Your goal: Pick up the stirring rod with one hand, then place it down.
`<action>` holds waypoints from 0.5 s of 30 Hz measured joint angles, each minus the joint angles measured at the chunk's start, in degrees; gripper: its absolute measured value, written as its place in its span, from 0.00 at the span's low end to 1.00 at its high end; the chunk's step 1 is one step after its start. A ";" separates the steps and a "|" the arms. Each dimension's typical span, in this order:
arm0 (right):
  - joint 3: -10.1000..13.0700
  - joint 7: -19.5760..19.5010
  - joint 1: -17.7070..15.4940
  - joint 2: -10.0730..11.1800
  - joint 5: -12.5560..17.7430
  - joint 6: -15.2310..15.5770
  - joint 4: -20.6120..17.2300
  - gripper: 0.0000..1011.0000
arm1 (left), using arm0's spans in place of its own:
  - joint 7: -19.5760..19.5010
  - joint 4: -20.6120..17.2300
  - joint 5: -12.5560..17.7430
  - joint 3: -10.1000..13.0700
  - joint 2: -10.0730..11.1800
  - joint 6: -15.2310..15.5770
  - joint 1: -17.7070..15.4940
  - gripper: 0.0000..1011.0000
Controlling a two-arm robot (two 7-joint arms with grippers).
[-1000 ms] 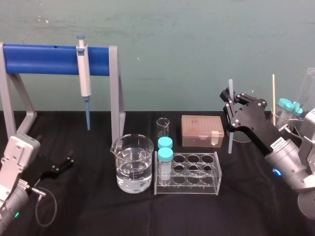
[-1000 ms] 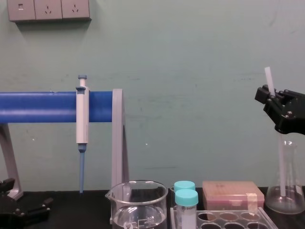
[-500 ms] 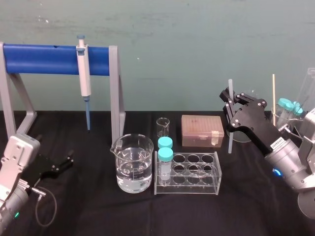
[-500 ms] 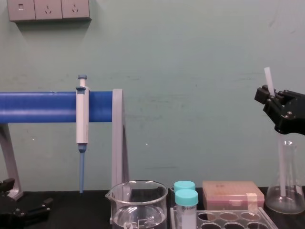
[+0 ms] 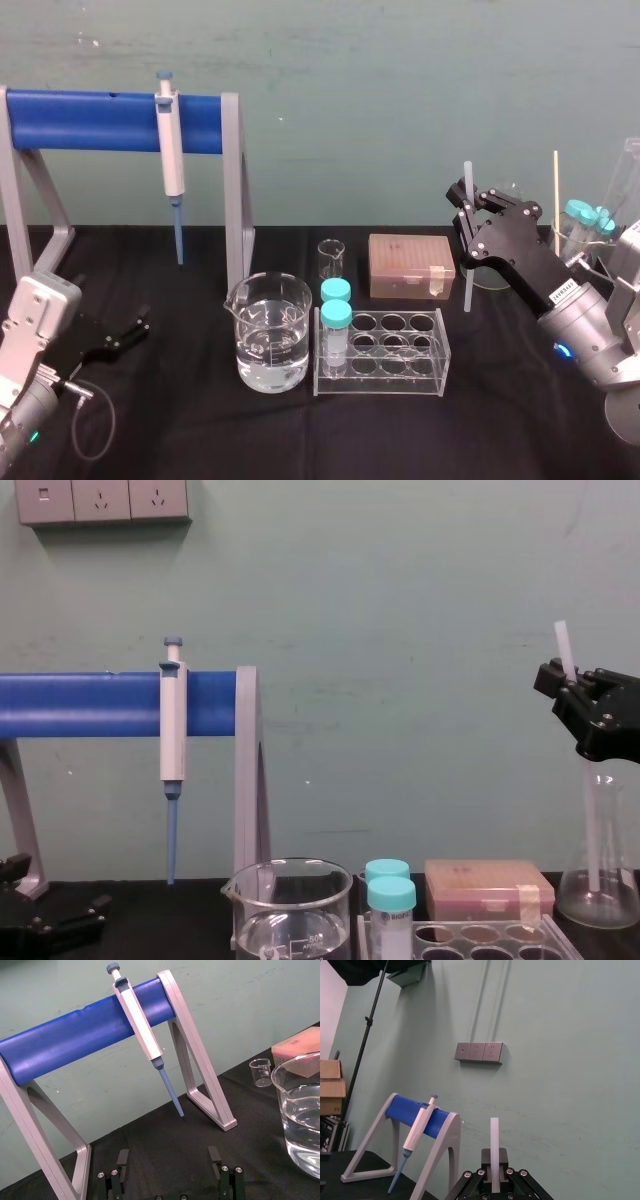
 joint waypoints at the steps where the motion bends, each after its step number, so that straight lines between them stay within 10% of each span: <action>1: 0.00 0.01 0.00 0.00 0.00 0.00 0.00 0.08 | 0.00 0.00 0.00 0.00 0.00 0.00 0.00 0.99; 15: 0.00 0.05 0.00 0.00 -0.01 0.00 0.00 0.08 | 0.00 0.00 0.00 0.00 0.00 0.00 0.00 0.99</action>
